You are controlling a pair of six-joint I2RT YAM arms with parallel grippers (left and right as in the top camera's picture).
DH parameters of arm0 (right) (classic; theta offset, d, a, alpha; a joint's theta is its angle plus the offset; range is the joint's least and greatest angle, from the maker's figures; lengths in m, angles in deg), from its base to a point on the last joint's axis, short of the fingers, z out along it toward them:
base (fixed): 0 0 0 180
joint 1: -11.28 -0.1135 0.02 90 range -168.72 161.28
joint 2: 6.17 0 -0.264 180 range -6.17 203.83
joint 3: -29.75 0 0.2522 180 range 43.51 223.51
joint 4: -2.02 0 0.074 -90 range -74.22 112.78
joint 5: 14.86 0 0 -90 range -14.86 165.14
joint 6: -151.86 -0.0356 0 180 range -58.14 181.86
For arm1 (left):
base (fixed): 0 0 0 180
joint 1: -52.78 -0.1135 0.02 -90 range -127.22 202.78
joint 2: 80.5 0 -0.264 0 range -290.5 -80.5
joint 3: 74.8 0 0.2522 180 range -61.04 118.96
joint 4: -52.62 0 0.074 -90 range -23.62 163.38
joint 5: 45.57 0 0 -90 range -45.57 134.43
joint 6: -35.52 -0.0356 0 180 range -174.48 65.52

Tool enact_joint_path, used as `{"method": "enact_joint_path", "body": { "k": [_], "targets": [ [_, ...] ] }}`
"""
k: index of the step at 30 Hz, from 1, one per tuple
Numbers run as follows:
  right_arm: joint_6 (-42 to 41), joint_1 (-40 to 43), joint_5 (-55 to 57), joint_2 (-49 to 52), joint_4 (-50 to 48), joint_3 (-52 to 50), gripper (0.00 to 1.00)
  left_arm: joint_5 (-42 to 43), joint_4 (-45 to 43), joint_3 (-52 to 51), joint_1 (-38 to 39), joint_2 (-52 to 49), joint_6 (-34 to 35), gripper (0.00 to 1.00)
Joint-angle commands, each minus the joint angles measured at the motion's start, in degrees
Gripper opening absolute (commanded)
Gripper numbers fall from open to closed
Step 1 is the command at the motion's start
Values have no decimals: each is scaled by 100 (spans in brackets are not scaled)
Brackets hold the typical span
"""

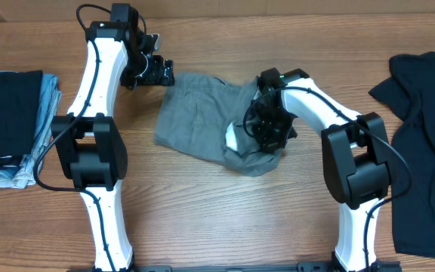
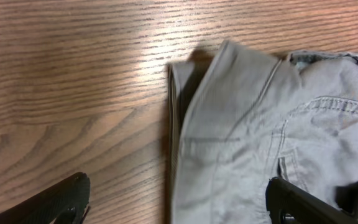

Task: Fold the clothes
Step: 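Release the shorts and lift both grippers away from the bundle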

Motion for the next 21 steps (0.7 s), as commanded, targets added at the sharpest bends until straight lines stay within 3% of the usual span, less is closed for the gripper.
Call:
{"method": "enact_joint_path", "body": {
  "k": [1,6,9,11,12,13,14,19,21],
  "targets": [
    [-22,426,1985,278,-348,426,7,74,-31,-39,0,-35,-107,93],
    [0,435,1259,278,-52,1827,7,256,-170,-39,26,-35,107,92],
    [-2,455,219,247,498,2656,6,787,-160,-11,31,-33,212,82],
    [-33,662,-177,195,970,3233,41,796,-144,35,31,-26,466,81],
    [-33,800,-302,190,1132,3366,48,796,-133,37,31,-26,608,81],
    [-44,962,-400,190,1217,3397,68,796,-114,35,31,-26,682,81],
    [-46,1224,-573,192,1314,3381,81,796,-98,35,39,-26,693,81],
    [684,2400,-1541,234,1290,2855,92,684,-94,35,376,-26,817,80],
    [957,2785,-1919,334,1078,2393,92,-55,-127,35,638,-26,1325,81]
  ]
}}
